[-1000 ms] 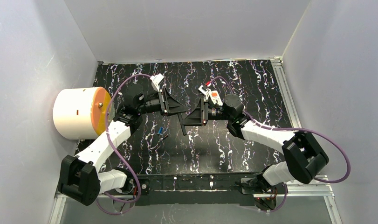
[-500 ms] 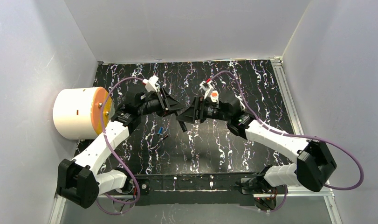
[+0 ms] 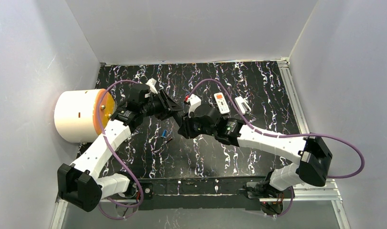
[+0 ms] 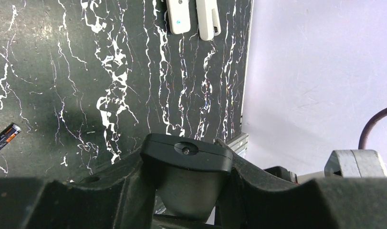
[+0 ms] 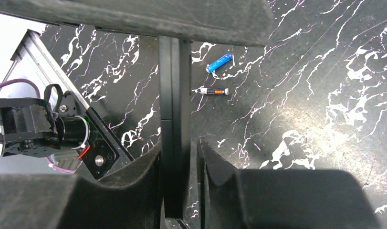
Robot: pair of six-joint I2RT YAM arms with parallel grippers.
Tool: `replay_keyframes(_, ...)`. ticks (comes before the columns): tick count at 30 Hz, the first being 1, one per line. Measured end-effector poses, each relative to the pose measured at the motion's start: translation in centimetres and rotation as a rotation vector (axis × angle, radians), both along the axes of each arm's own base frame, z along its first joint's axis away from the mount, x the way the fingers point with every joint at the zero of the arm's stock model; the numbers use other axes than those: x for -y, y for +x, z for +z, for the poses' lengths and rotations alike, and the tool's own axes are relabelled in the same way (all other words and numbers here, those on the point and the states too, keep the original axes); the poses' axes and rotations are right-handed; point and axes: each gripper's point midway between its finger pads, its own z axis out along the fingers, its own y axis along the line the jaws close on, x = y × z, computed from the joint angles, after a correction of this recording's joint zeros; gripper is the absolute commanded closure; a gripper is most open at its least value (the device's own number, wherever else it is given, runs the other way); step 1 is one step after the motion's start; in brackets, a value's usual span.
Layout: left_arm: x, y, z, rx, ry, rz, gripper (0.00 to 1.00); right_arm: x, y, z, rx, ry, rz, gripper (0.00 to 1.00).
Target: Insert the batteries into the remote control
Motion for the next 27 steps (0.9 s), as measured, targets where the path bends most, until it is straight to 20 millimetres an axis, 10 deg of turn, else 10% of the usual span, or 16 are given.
replay_keyframes(5, 0.0, 0.0, -0.1, -0.008, 0.002, 0.005, 0.97, -0.3, -0.3, 0.3, 0.004, 0.011, 0.000, 0.84)
replay_keyframes(9, 0.0, 0.0, 0.1, -0.001, -0.001, -0.005, 0.31, -0.5, -0.3, 0.5, -0.005, 0.030, -0.004, 0.89)
replay_keyframes(11, 0.0, -0.1, 0.3, 0.002, -0.010, -0.024, 0.18, -0.5, -0.2, 0.8, -0.015, 0.057, -0.005, 0.90)
replay_keyframes(23, 1.9, -1.0, 7.5, 0.223, -0.257, -0.208, 0.18, 0.8, 1.6, 6.8, -0.219, 0.518, 0.073, 0.89)
replay_keyframes(27, 2.3, -1.4, 8.7, 0.263, -0.290, -0.256, 0.43, 0.1, -0.3, 10.2, -0.285, 0.666, 0.181, 0.89)
